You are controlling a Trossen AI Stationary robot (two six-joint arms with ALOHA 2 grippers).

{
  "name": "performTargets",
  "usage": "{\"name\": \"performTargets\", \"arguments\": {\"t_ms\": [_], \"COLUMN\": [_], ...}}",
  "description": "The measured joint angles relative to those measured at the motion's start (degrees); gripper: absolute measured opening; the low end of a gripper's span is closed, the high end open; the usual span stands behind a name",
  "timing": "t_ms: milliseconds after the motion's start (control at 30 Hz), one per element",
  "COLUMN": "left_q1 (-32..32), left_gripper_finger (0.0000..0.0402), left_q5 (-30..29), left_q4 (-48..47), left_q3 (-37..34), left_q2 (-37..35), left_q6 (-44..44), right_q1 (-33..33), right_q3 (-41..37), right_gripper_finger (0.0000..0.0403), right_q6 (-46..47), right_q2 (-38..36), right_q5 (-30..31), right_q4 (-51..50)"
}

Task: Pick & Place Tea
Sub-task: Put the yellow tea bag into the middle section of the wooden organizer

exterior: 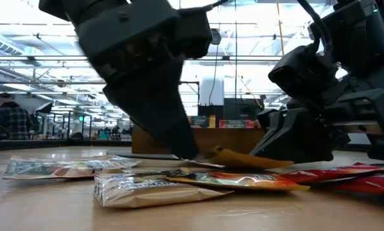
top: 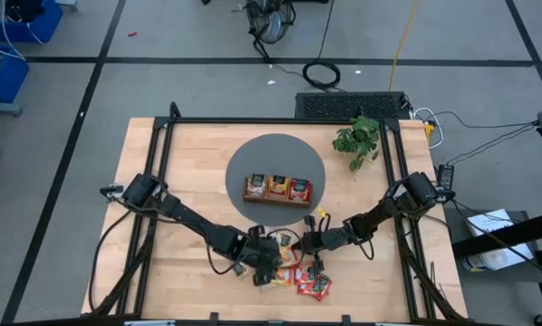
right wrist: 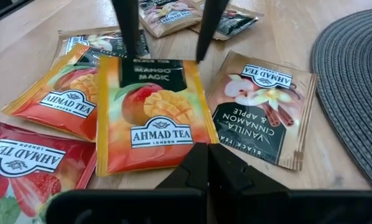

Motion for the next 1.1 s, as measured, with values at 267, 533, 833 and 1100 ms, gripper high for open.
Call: {"name": "performTargets", "arguments": {"t_ms": [267, 533, 833, 1100], "left_q1": [-3.59, -7.86, -7.2, -6.87], "left_gripper_finger": [0.0223, 0.0223, 0.0223, 0.0192], "left_q5": [-9.78, -18.53, -23.08, -24.86], "left_q4": [0.22, 4.59, 8.75, 11.07], "left_q3": [0.0, 0.02, 0.07, 0.08], "left_q2": [0.0, 1.26, 4.96, 4.96], "left_q6": [20.06, 34.35, 41.46, 44.6], "right_q1": [-0.2, -0.28, -0.65, -1.05], "right_q3": [-0.02, -0.04, -0.28, -0.31], "right_gripper_finger": [0.0, 0.0, 0.0, 0.0], "right_q6": [0.41, 0.42, 0.83, 1.47], "right_q2": [0.04, 0.09, 0.13, 0.13], "right_q5": [-0.11, -0.15, -0.3, -0.6], "right_q4": [-0.09, 0.12, 0.43, 0.3]}}
